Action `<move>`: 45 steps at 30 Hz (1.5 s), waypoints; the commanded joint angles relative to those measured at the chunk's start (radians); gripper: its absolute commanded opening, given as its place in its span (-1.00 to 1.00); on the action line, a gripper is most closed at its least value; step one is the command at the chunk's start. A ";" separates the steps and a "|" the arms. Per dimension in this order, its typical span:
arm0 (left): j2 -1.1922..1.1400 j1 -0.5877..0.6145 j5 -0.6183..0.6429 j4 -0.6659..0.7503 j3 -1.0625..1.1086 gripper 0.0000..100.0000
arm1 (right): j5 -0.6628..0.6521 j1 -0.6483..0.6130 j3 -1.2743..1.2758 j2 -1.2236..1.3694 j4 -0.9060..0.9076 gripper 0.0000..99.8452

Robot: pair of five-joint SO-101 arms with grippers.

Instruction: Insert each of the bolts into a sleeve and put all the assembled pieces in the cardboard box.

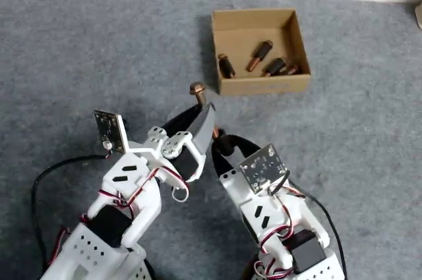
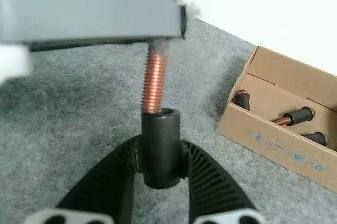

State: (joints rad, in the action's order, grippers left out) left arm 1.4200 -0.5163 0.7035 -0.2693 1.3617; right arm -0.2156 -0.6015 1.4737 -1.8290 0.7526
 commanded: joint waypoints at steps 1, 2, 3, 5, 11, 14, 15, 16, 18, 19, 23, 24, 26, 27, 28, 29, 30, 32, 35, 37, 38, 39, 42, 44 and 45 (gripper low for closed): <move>0.010 0.002 0.000 0.020 -0.004 -0.99 | 0.038 -0.022 -0.045 -0.012 -0.024 -0.99; 0.010 0.002 0.000 0.020 -0.004 -0.99 | 0.064 -0.027 -0.042 -0.012 -0.030 -0.99; 0.010 0.002 0.003 0.020 -0.004 -0.99 | 0.068 -0.028 -0.039 -0.012 -0.028 -0.99; 0.010 0.002 0.008 0.020 -0.002 -0.99 | 0.028 -0.028 -0.042 -0.012 -0.028 -0.99; 0.010 0.022 0.114 0.021 0.015 -0.99 | 0.011 -0.027 -0.044 -0.012 0.012 -0.99; 0.012 0.022 0.117 0.021 0.016 -0.99 | 0.009 -0.027 -0.044 -0.012 0.016 -0.99; 0.012 0.022 0.117 0.018 0.018 -0.99 | 0.008 -0.027 -0.044 -0.012 0.016 -0.99; 0.012 0.022 0.117 0.017 0.018 -0.99 | 0.008 -0.027 -0.044 -0.012 0.015 -0.99; 0.012 0.021 0.117 0.017 0.018 -0.99 | 0.009 -0.018 -0.044 -0.012 0.015 -0.99; 0.012 0.019 0.118 0.017 0.019 -0.99 | 0.011 -0.001 -0.044 -0.012 0.015 -0.99; 0.012 -0.019 0.114 0.018 0.035 -0.99 | 0.009 0.050 -0.044 -0.012 0.010 -0.99; 0.012 -0.021 0.114 0.020 0.041 -0.99 | 0.006 0.054 -0.039 -0.012 0.010 -0.99; 0.012 -0.021 0.114 0.018 0.050 -0.99 | 0.003 0.054 -0.036 -0.012 0.010 -0.99; 0.012 -0.021 0.112 0.020 0.054 -0.99 | 0.003 0.054 -0.036 -0.012 0.010 -0.99; 0.012 -0.022 0.112 0.020 0.056 -0.99 | 0.003 0.054 -0.036 -0.012 0.010 -0.99; 0.012 -0.022 0.112 0.017 0.056 -0.99 | 0.002 0.054 -0.036 -0.012 0.010 -0.99; 0.012 -0.022 0.110 0.015 0.056 -0.99 | 0.002 0.054 -0.036 -0.012 0.010 -0.99; 0.012 -0.022 0.094 0.015 0.056 -0.99 | -0.012 0.054 -0.036 -0.012 0.010 -0.99; 0.012 -0.045 0.078 0.011 0.084 -0.99 | -0.075 0.053 -0.035 -0.012 0.012 -0.99; 0.012 -0.062 0.078 0.003 0.127 -0.99 | -0.083 0.058 -0.031 -0.010 0.015 -0.99; 0.013 -0.079 0.075 0.002 0.142 -0.99 | -0.083 0.065 -0.022 -0.010 0.015 -0.99; 0.013 -0.090 0.074 0.003 0.147 -0.99 | -0.081 0.077 -0.012 -0.010 0.012 -0.99; 0.021 -0.097 0.003 0.006 0.145 -0.99 | -0.081 0.085 -0.004 -0.010 0.010 -0.99; 0.021 -0.101 -0.064 0.006 0.145 -0.99 | -0.081 0.085 -0.002 -0.010 0.010 -0.99; 0.021 -0.104 -0.100 0.006 0.145 -0.98 | -0.080 0.085 -0.002 -0.010 0.008 -0.99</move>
State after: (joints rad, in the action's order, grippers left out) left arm 1.4323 -0.5961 0.7096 -0.2616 1.5044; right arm -0.2831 -0.5447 1.4830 -1.8290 0.7741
